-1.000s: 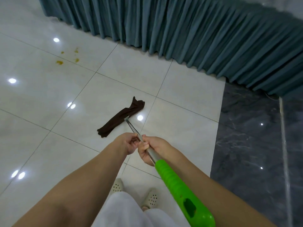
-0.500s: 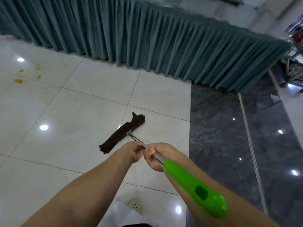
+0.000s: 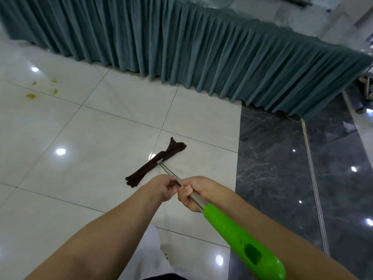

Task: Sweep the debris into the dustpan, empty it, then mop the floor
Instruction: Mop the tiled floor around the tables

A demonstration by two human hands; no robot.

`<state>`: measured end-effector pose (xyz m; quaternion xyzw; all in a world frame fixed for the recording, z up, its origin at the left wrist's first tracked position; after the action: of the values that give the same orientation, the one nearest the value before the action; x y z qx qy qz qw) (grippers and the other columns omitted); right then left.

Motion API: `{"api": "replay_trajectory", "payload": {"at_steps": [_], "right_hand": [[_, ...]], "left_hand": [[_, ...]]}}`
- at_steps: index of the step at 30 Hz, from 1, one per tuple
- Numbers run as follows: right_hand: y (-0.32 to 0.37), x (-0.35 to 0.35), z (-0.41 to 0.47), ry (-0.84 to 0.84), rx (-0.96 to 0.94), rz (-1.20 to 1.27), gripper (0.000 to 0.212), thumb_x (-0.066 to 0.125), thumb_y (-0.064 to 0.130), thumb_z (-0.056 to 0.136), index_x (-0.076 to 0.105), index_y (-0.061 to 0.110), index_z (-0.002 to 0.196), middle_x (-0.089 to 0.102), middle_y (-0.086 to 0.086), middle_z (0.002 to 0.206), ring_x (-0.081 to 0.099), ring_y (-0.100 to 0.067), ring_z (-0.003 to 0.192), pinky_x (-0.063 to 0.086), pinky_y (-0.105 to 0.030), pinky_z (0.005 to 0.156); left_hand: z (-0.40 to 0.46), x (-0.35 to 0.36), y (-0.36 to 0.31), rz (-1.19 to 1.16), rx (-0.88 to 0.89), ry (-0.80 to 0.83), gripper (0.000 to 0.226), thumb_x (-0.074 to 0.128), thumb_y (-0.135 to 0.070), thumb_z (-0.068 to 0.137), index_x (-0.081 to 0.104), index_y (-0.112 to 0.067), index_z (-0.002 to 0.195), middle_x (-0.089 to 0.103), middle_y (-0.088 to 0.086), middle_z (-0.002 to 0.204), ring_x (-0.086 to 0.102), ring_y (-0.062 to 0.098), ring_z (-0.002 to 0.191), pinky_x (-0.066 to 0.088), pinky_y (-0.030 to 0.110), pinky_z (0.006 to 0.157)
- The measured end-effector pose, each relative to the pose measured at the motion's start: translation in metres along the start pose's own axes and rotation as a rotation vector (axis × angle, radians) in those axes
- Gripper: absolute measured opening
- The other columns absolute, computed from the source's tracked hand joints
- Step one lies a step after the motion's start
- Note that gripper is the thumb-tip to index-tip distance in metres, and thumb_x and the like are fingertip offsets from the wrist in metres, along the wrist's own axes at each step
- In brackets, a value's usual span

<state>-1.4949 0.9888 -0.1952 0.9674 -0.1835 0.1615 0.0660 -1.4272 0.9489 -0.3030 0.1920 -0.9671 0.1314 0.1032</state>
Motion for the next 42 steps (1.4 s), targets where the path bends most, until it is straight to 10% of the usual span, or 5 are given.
{"api": "replay_trajectory", "payload": {"at_steps": [10,17,42], "right_hand": [[0.057,0.088,0.043,0.061,0.063,-0.125,0.030,0.037,0.008,0.101,0.051,0.005,0.075,0.041,-0.003,0.038,0.032,-0.005,0.022,0.028,-0.010,0.024],[0.111,0.199,0.087,0.072,0.151,-0.256,0.033,0.040,0.009,0.101,0.050,0.004,0.070,0.036,-0.002,0.036,0.032,-0.006,0.020,0.029,-0.011,0.024],[0.311,0.468,0.184,0.284,0.339,-0.529,0.023,0.049,0.013,0.099,0.051,0.004,0.078,0.043,-0.004,0.044,0.037,-0.007,0.025,0.034,-0.013,0.026]], "left_hand": [[0.019,-0.046,-0.107,-0.115,0.093,-0.030,0.030,0.043,0.003,0.095,0.050,0.005,0.066,0.055,0.014,0.034,0.058,0.024,0.040,0.047,0.030,0.083],[0.026,-0.105,-0.221,-0.226,0.168,-0.111,0.028,0.043,0.006,0.093,0.050,0.003,0.067,0.053,0.012,0.032,0.054,0.018,0.025,0.045,0.021,0.027],[0.026,-0.186,-0.535,-0.604,0.338,-0.272,0.026,0.042,0.008,0.093,0.050,0.005,0.069,0.053,0.017,0.064,0.055,0.024,0.056,0.047,0.021,0.029]]}}
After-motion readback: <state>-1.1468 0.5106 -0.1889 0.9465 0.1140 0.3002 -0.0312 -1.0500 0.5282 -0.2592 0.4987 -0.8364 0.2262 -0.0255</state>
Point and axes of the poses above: each hand's wrist, its own z-axis towards the middle knuckle, its own x-axis out of the palm, y = z × x, the point moved 8 cm from there along z, towards the middle knuckle
